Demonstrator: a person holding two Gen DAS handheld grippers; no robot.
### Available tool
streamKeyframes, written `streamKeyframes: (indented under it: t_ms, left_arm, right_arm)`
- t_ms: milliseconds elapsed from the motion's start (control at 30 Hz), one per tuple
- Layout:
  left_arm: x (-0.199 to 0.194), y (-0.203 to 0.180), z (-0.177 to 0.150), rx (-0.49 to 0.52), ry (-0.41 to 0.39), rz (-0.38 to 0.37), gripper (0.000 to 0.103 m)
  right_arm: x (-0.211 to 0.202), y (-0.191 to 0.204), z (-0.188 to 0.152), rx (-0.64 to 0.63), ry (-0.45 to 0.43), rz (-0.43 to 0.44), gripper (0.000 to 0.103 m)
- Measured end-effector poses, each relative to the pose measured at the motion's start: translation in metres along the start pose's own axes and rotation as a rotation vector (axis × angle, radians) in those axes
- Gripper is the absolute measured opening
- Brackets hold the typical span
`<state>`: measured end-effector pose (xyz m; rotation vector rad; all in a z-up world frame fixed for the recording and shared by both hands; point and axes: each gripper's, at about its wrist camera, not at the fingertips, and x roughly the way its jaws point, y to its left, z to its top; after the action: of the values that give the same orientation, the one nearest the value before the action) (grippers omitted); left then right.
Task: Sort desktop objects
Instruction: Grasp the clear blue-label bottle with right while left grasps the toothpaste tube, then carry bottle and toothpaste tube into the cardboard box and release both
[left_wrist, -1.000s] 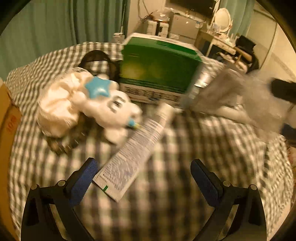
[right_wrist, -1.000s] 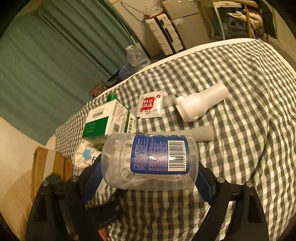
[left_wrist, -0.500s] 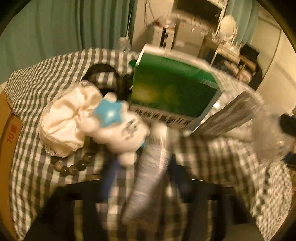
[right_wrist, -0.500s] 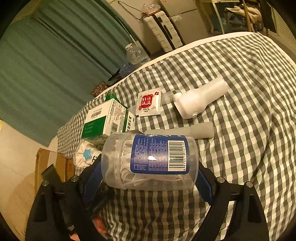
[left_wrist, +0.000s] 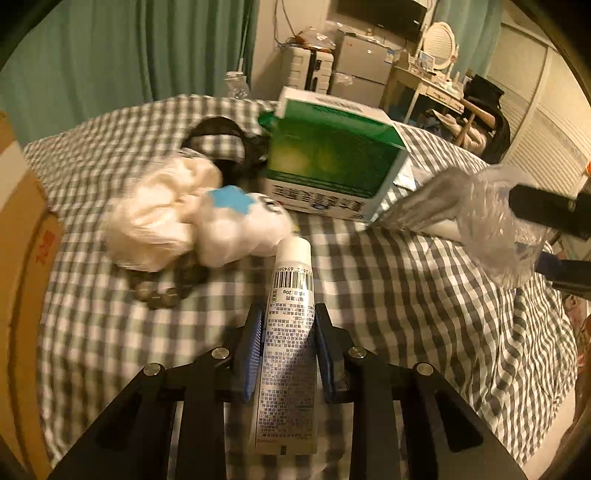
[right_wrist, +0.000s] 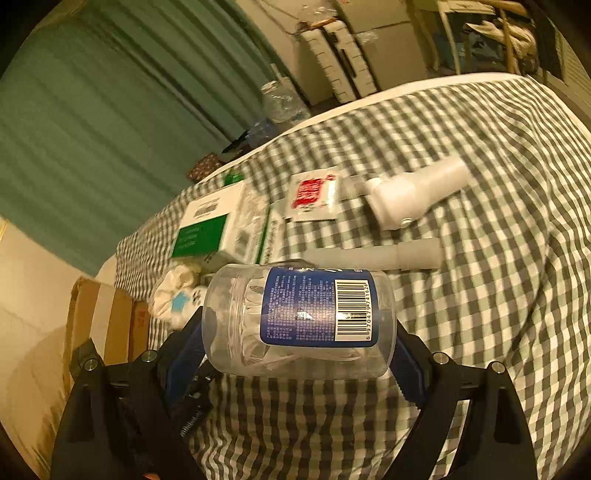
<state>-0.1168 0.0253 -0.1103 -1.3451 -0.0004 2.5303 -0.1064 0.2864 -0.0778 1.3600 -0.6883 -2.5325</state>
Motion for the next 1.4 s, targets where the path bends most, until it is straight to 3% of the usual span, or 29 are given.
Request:
streamKeyframes:
  t_ms: [167, 267, 433, 567, 700, 833, 933, 1233, 1400]
  left_arm:
    - [-0.035, 0.021, 0.005, -0.017, -0.045, 0.005, 0.027]
    - [-0.063, 0.036, 0.014, -0.038, -0.090, -0.009, 0.027]
    - [-0.135, 0.065, 0.034, -0.056, -0.228, -0.035, 0.027]
    - [-0.185, 0.091, 0.039, -0.059, -0.299, -0.016, 0.027]
    - [-0.213, 0.118, 0.030, -0.123, -0.381, 0.056, 0.027]
    - [-0.216, 0.152, 0.024, -0.188, -0.351, 0.096, 0.027]
    - [-0.218, 0.178, 0.018, -0.262, -0.355, 0.085, 0.027]
    - [-0.227, 0.236, -0.003, -0.388, -0.370, 0.099, 0.027]
    - [-0.222, 0.257, -0.010, -0.427, -0.335, 0.114, 0.028]
  right_arm:
    - [0.022, 0.031, -0.017, -0.080, 0.078, 0.010, 0.088]
    - [0.017, 0.056, -0.024, -0.170, 0.048, -0.003, 0.088]
    - [0.014, 0.089, -0.036, -0.290, 0.019, -0.031, 0.088]
    - [0.015, 0.111, -0.047, -0.354, 0.024, -0.050, 0.088]
    - [0.010, 0.132, -0.057, -0.406, 0.014, -0.047, 0.088]
    - [0.004, 0.160, -0.070, -0.456, 0.006, -0.038, 0.088]
    - [0.001, 0.184, -0.079, -0.483, -0.012, -0.018, 0.088]
    - [-0.009, 0.282, -0.080, -0.512, -0.041, 0.177, 0.088]
    - [0.004, 0.332, -0.069, -0.468, -0.049, 0.274, 0.088]
